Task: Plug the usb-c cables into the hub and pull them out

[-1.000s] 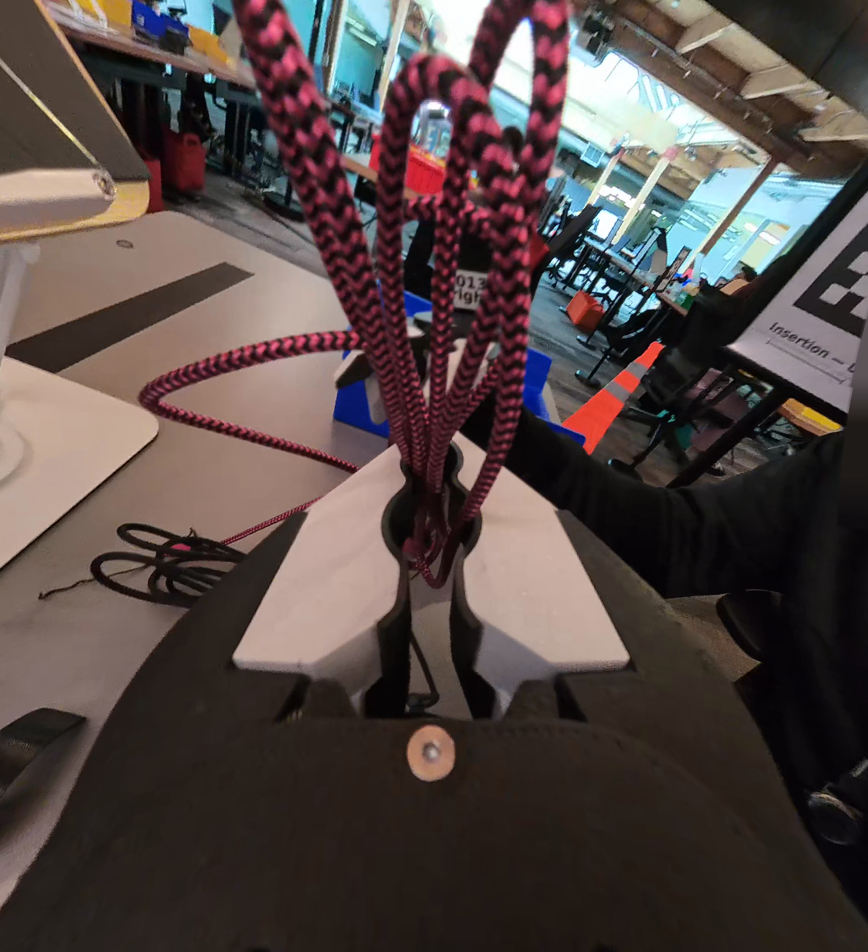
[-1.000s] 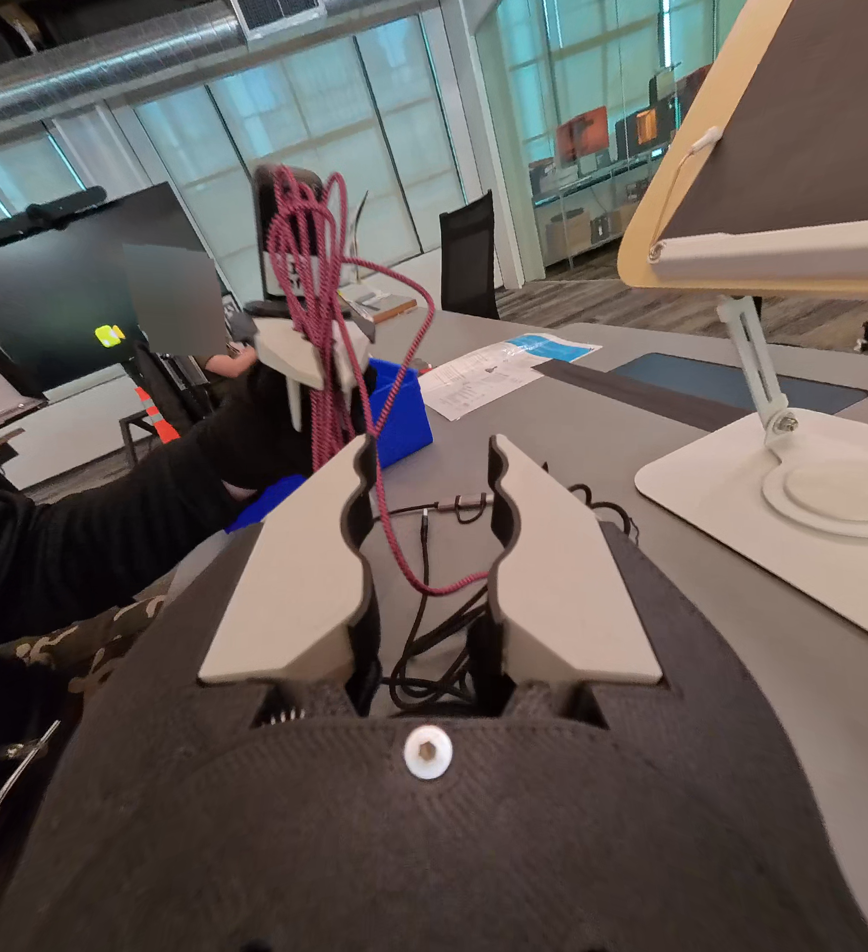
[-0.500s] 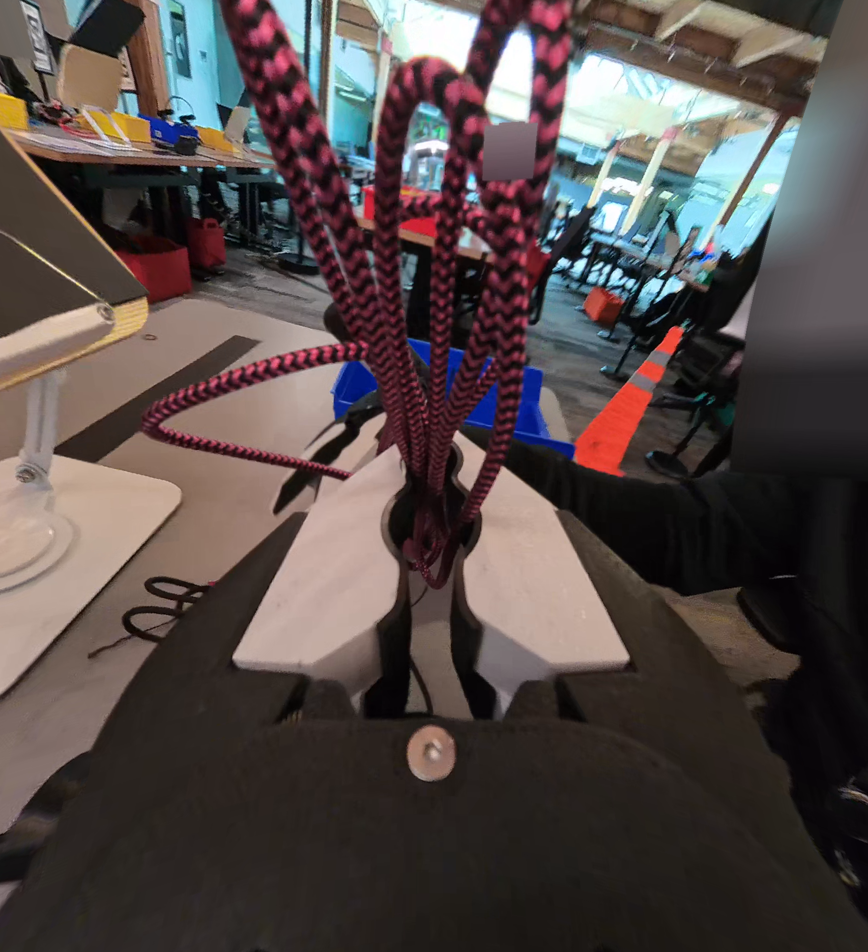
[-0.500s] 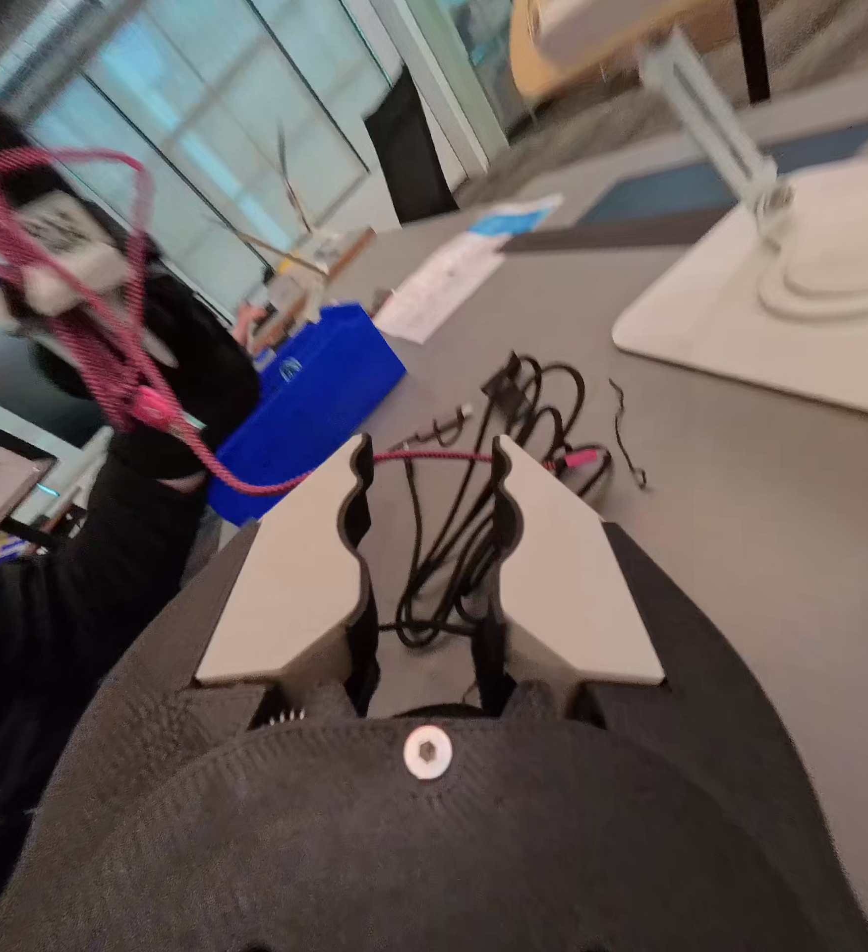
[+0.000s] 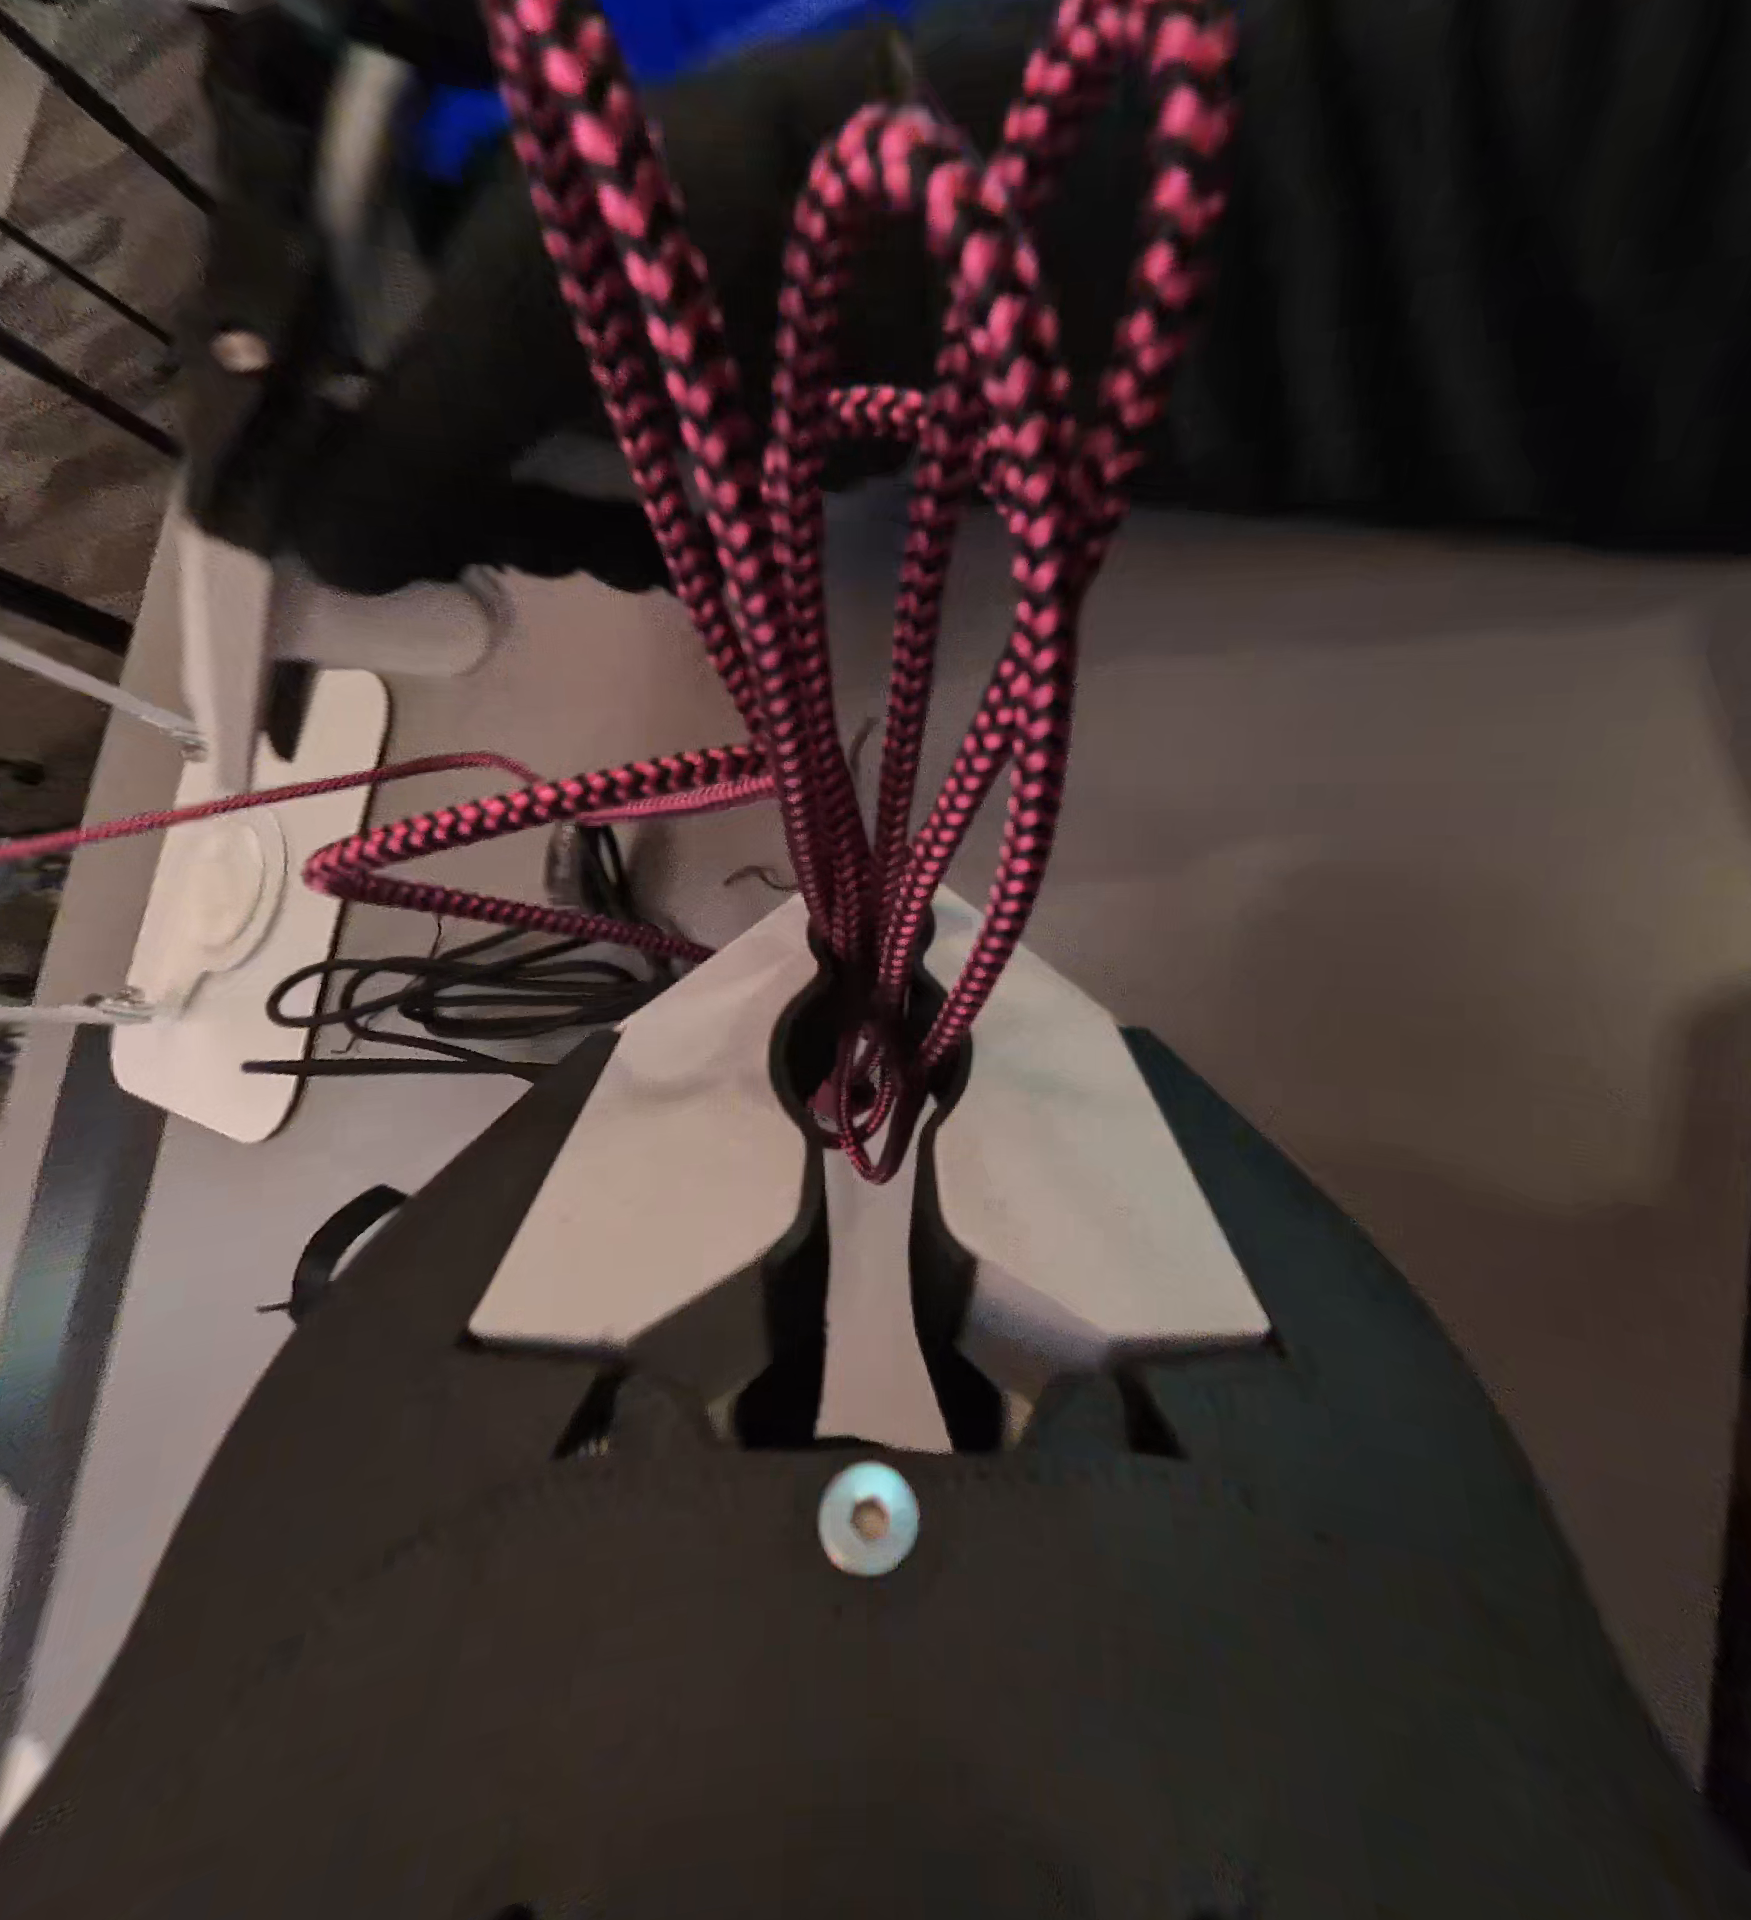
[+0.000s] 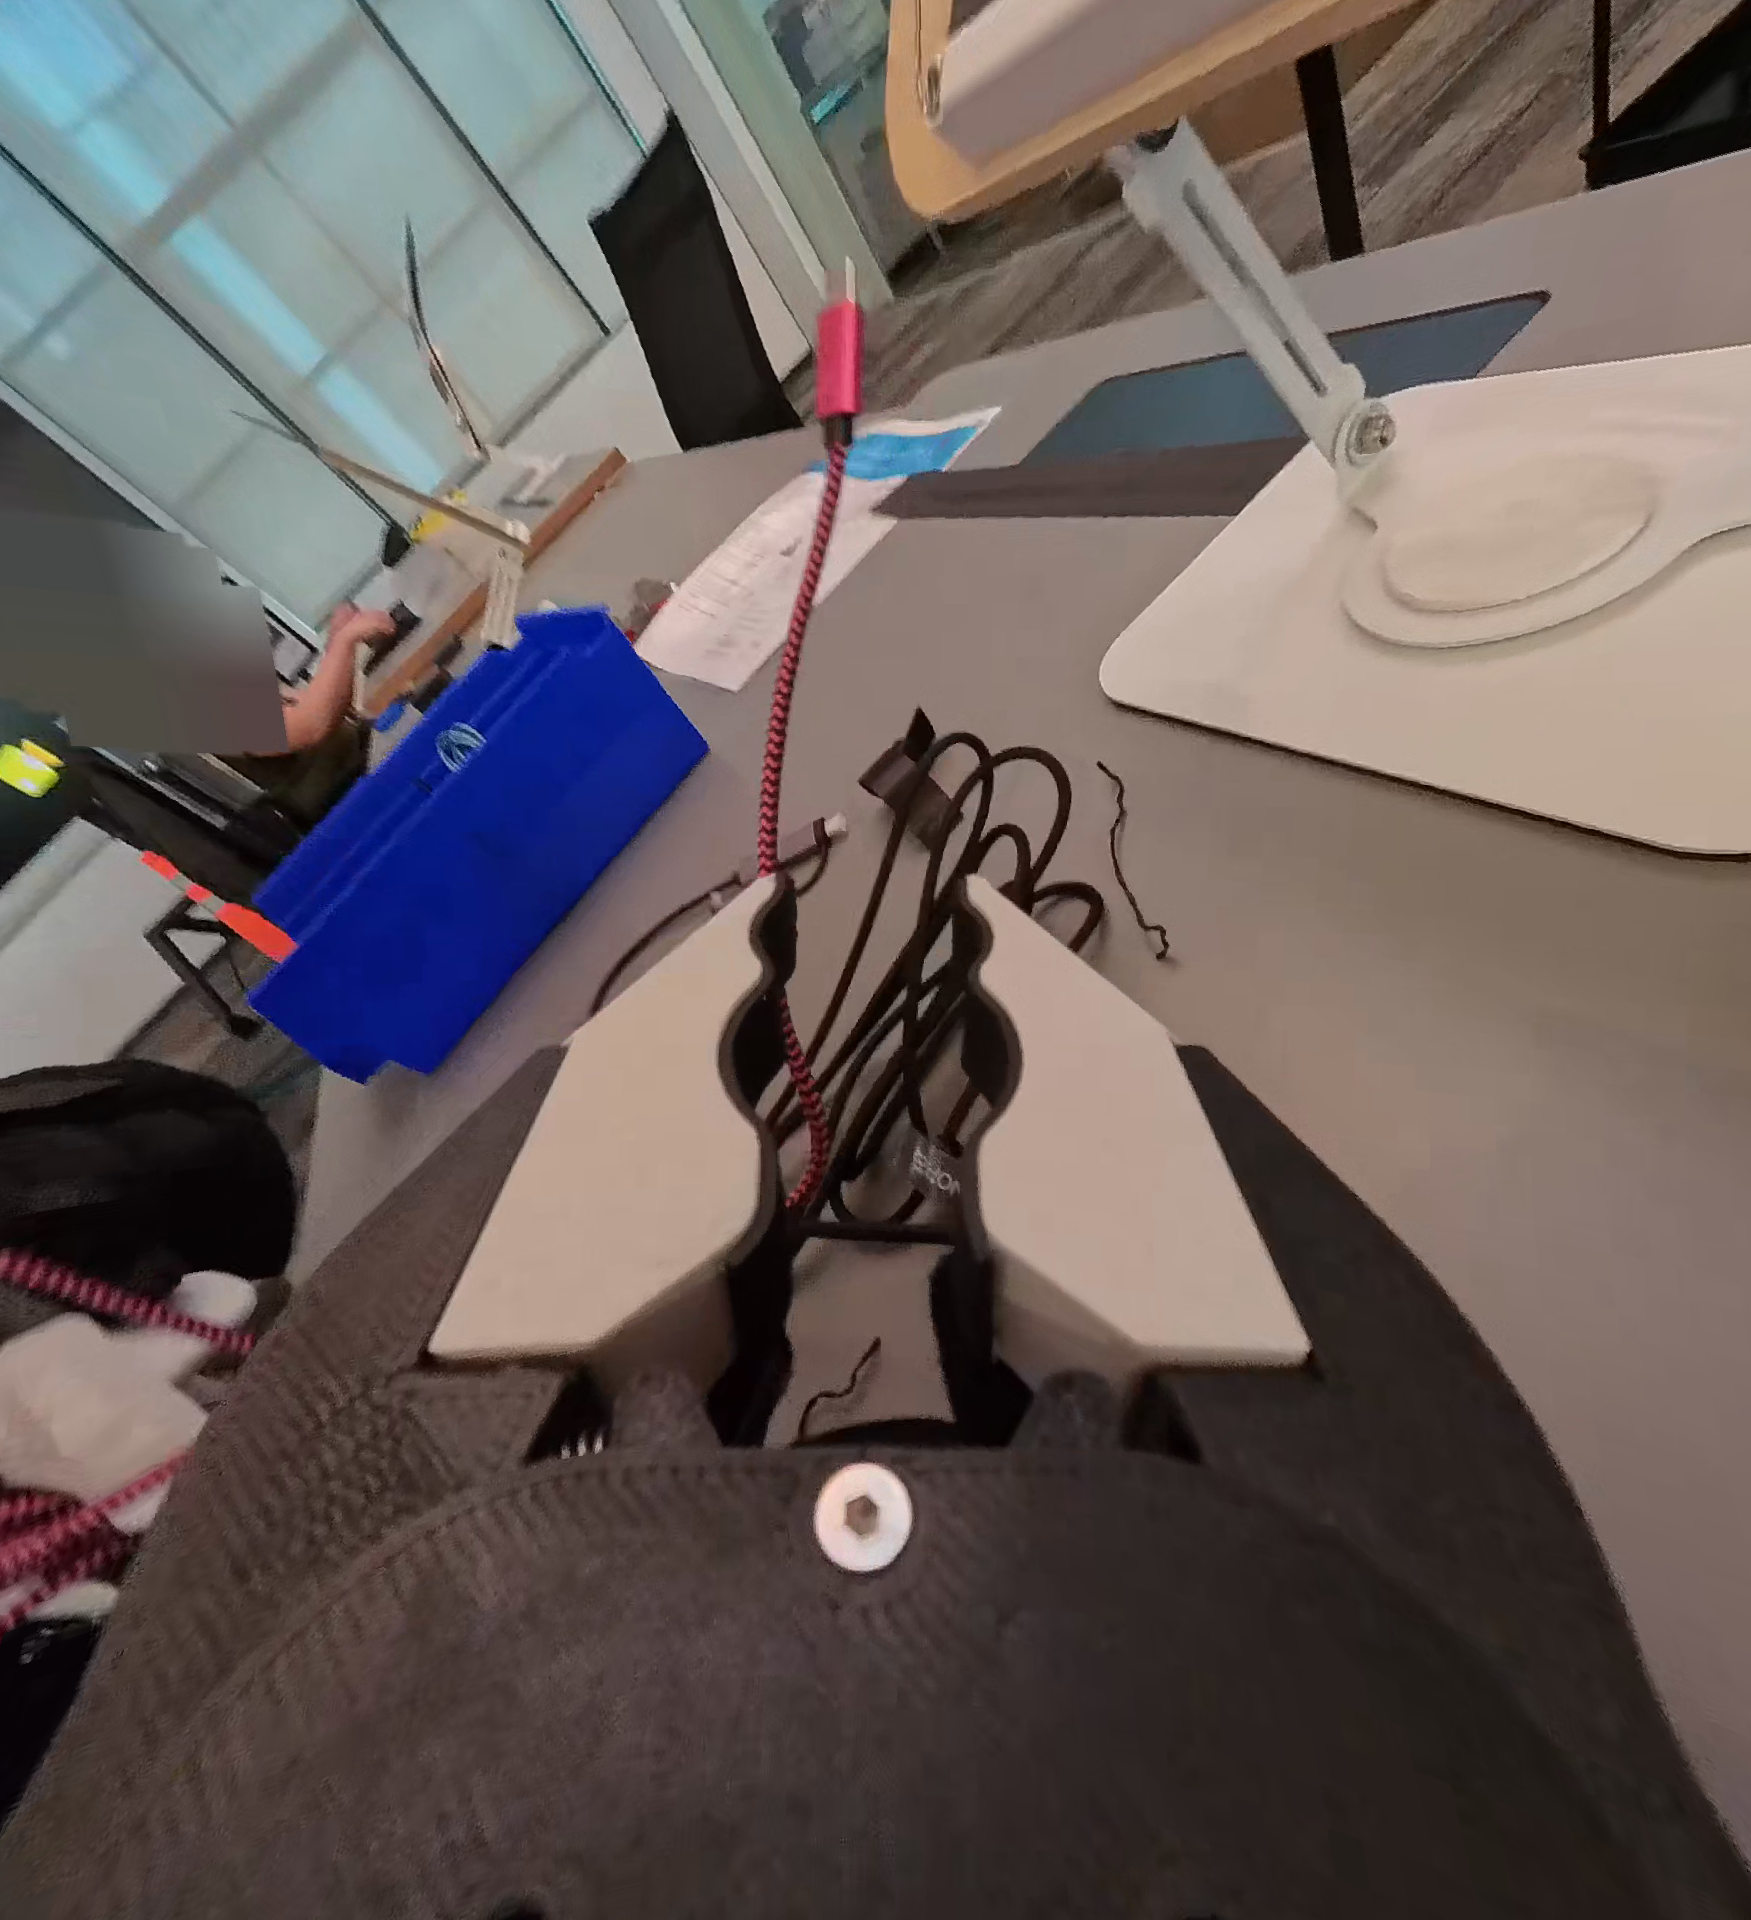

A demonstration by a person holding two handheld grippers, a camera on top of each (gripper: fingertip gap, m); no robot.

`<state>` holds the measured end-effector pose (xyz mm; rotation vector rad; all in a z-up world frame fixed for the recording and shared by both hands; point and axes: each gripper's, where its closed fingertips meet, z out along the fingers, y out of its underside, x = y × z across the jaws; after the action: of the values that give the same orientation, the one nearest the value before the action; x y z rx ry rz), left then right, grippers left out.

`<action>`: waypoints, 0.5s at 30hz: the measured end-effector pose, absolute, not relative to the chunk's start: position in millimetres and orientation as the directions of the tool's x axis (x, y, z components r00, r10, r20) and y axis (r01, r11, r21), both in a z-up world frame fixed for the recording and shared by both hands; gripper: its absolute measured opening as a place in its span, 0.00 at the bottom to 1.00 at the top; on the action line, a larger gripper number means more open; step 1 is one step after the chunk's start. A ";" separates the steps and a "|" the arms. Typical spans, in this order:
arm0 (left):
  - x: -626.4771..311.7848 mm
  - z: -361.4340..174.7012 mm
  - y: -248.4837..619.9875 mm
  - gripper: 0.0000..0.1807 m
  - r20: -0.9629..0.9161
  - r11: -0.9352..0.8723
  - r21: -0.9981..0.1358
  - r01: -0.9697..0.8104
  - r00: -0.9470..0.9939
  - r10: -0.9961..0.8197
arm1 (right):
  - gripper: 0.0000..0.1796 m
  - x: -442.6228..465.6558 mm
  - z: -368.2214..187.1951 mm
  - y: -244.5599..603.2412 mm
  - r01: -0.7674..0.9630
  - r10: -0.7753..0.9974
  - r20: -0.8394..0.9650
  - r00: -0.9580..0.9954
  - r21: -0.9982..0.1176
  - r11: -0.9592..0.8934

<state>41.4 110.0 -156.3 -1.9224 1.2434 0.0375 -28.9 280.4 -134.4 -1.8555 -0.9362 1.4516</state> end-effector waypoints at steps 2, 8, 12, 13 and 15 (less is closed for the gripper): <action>46.5 -176.4 104.1 0.02 -0.435 -0.177 -0.537 -0.825 0.450 -0.779 | 0.17 -32.2 -141.1 275.3 0.221 0.838 -0.521 0.161 -0.809 -0.545; 42.4 -231.8 89.7 0.02 -0.335 -0.277 -0.280 -0.919 0.364 -0.869 | 0.22 -33.0 -140.7 273.4 0.241 0.862 -0.481 0.161 -0.828 -0.507; 42.9 -242.2 94.6 0.03 -0.297 -0.335 -0.237 -0.912 0.397 -0.869 | 0.25 -38.3 -146.1 261.6 0.292 0.869 -0.483 0.109 -0.820 -0.492; 44.7 -242.3 96.3 0.03 -0.288 -0.346 -0.247 -0.905 0.410 -0.866 | 0.26 -39.6 -147.1 260.0 0.301 0.874 -0.475 0.106 -0.822 -0.484; 47.3 -242.4 97.4 0.03 -0.274 -0.352 -0.252 -0.902 0.415 -0.868 | 0.27 -41.0 -144.6 256.0 0.303 0.879 -0.469 0.082 -0.829 -0.470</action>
<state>47.3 97.4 -242.4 -2.3147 1.5194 0.1303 -41.0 256.0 -144.6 -1.8301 -1.1647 1.3974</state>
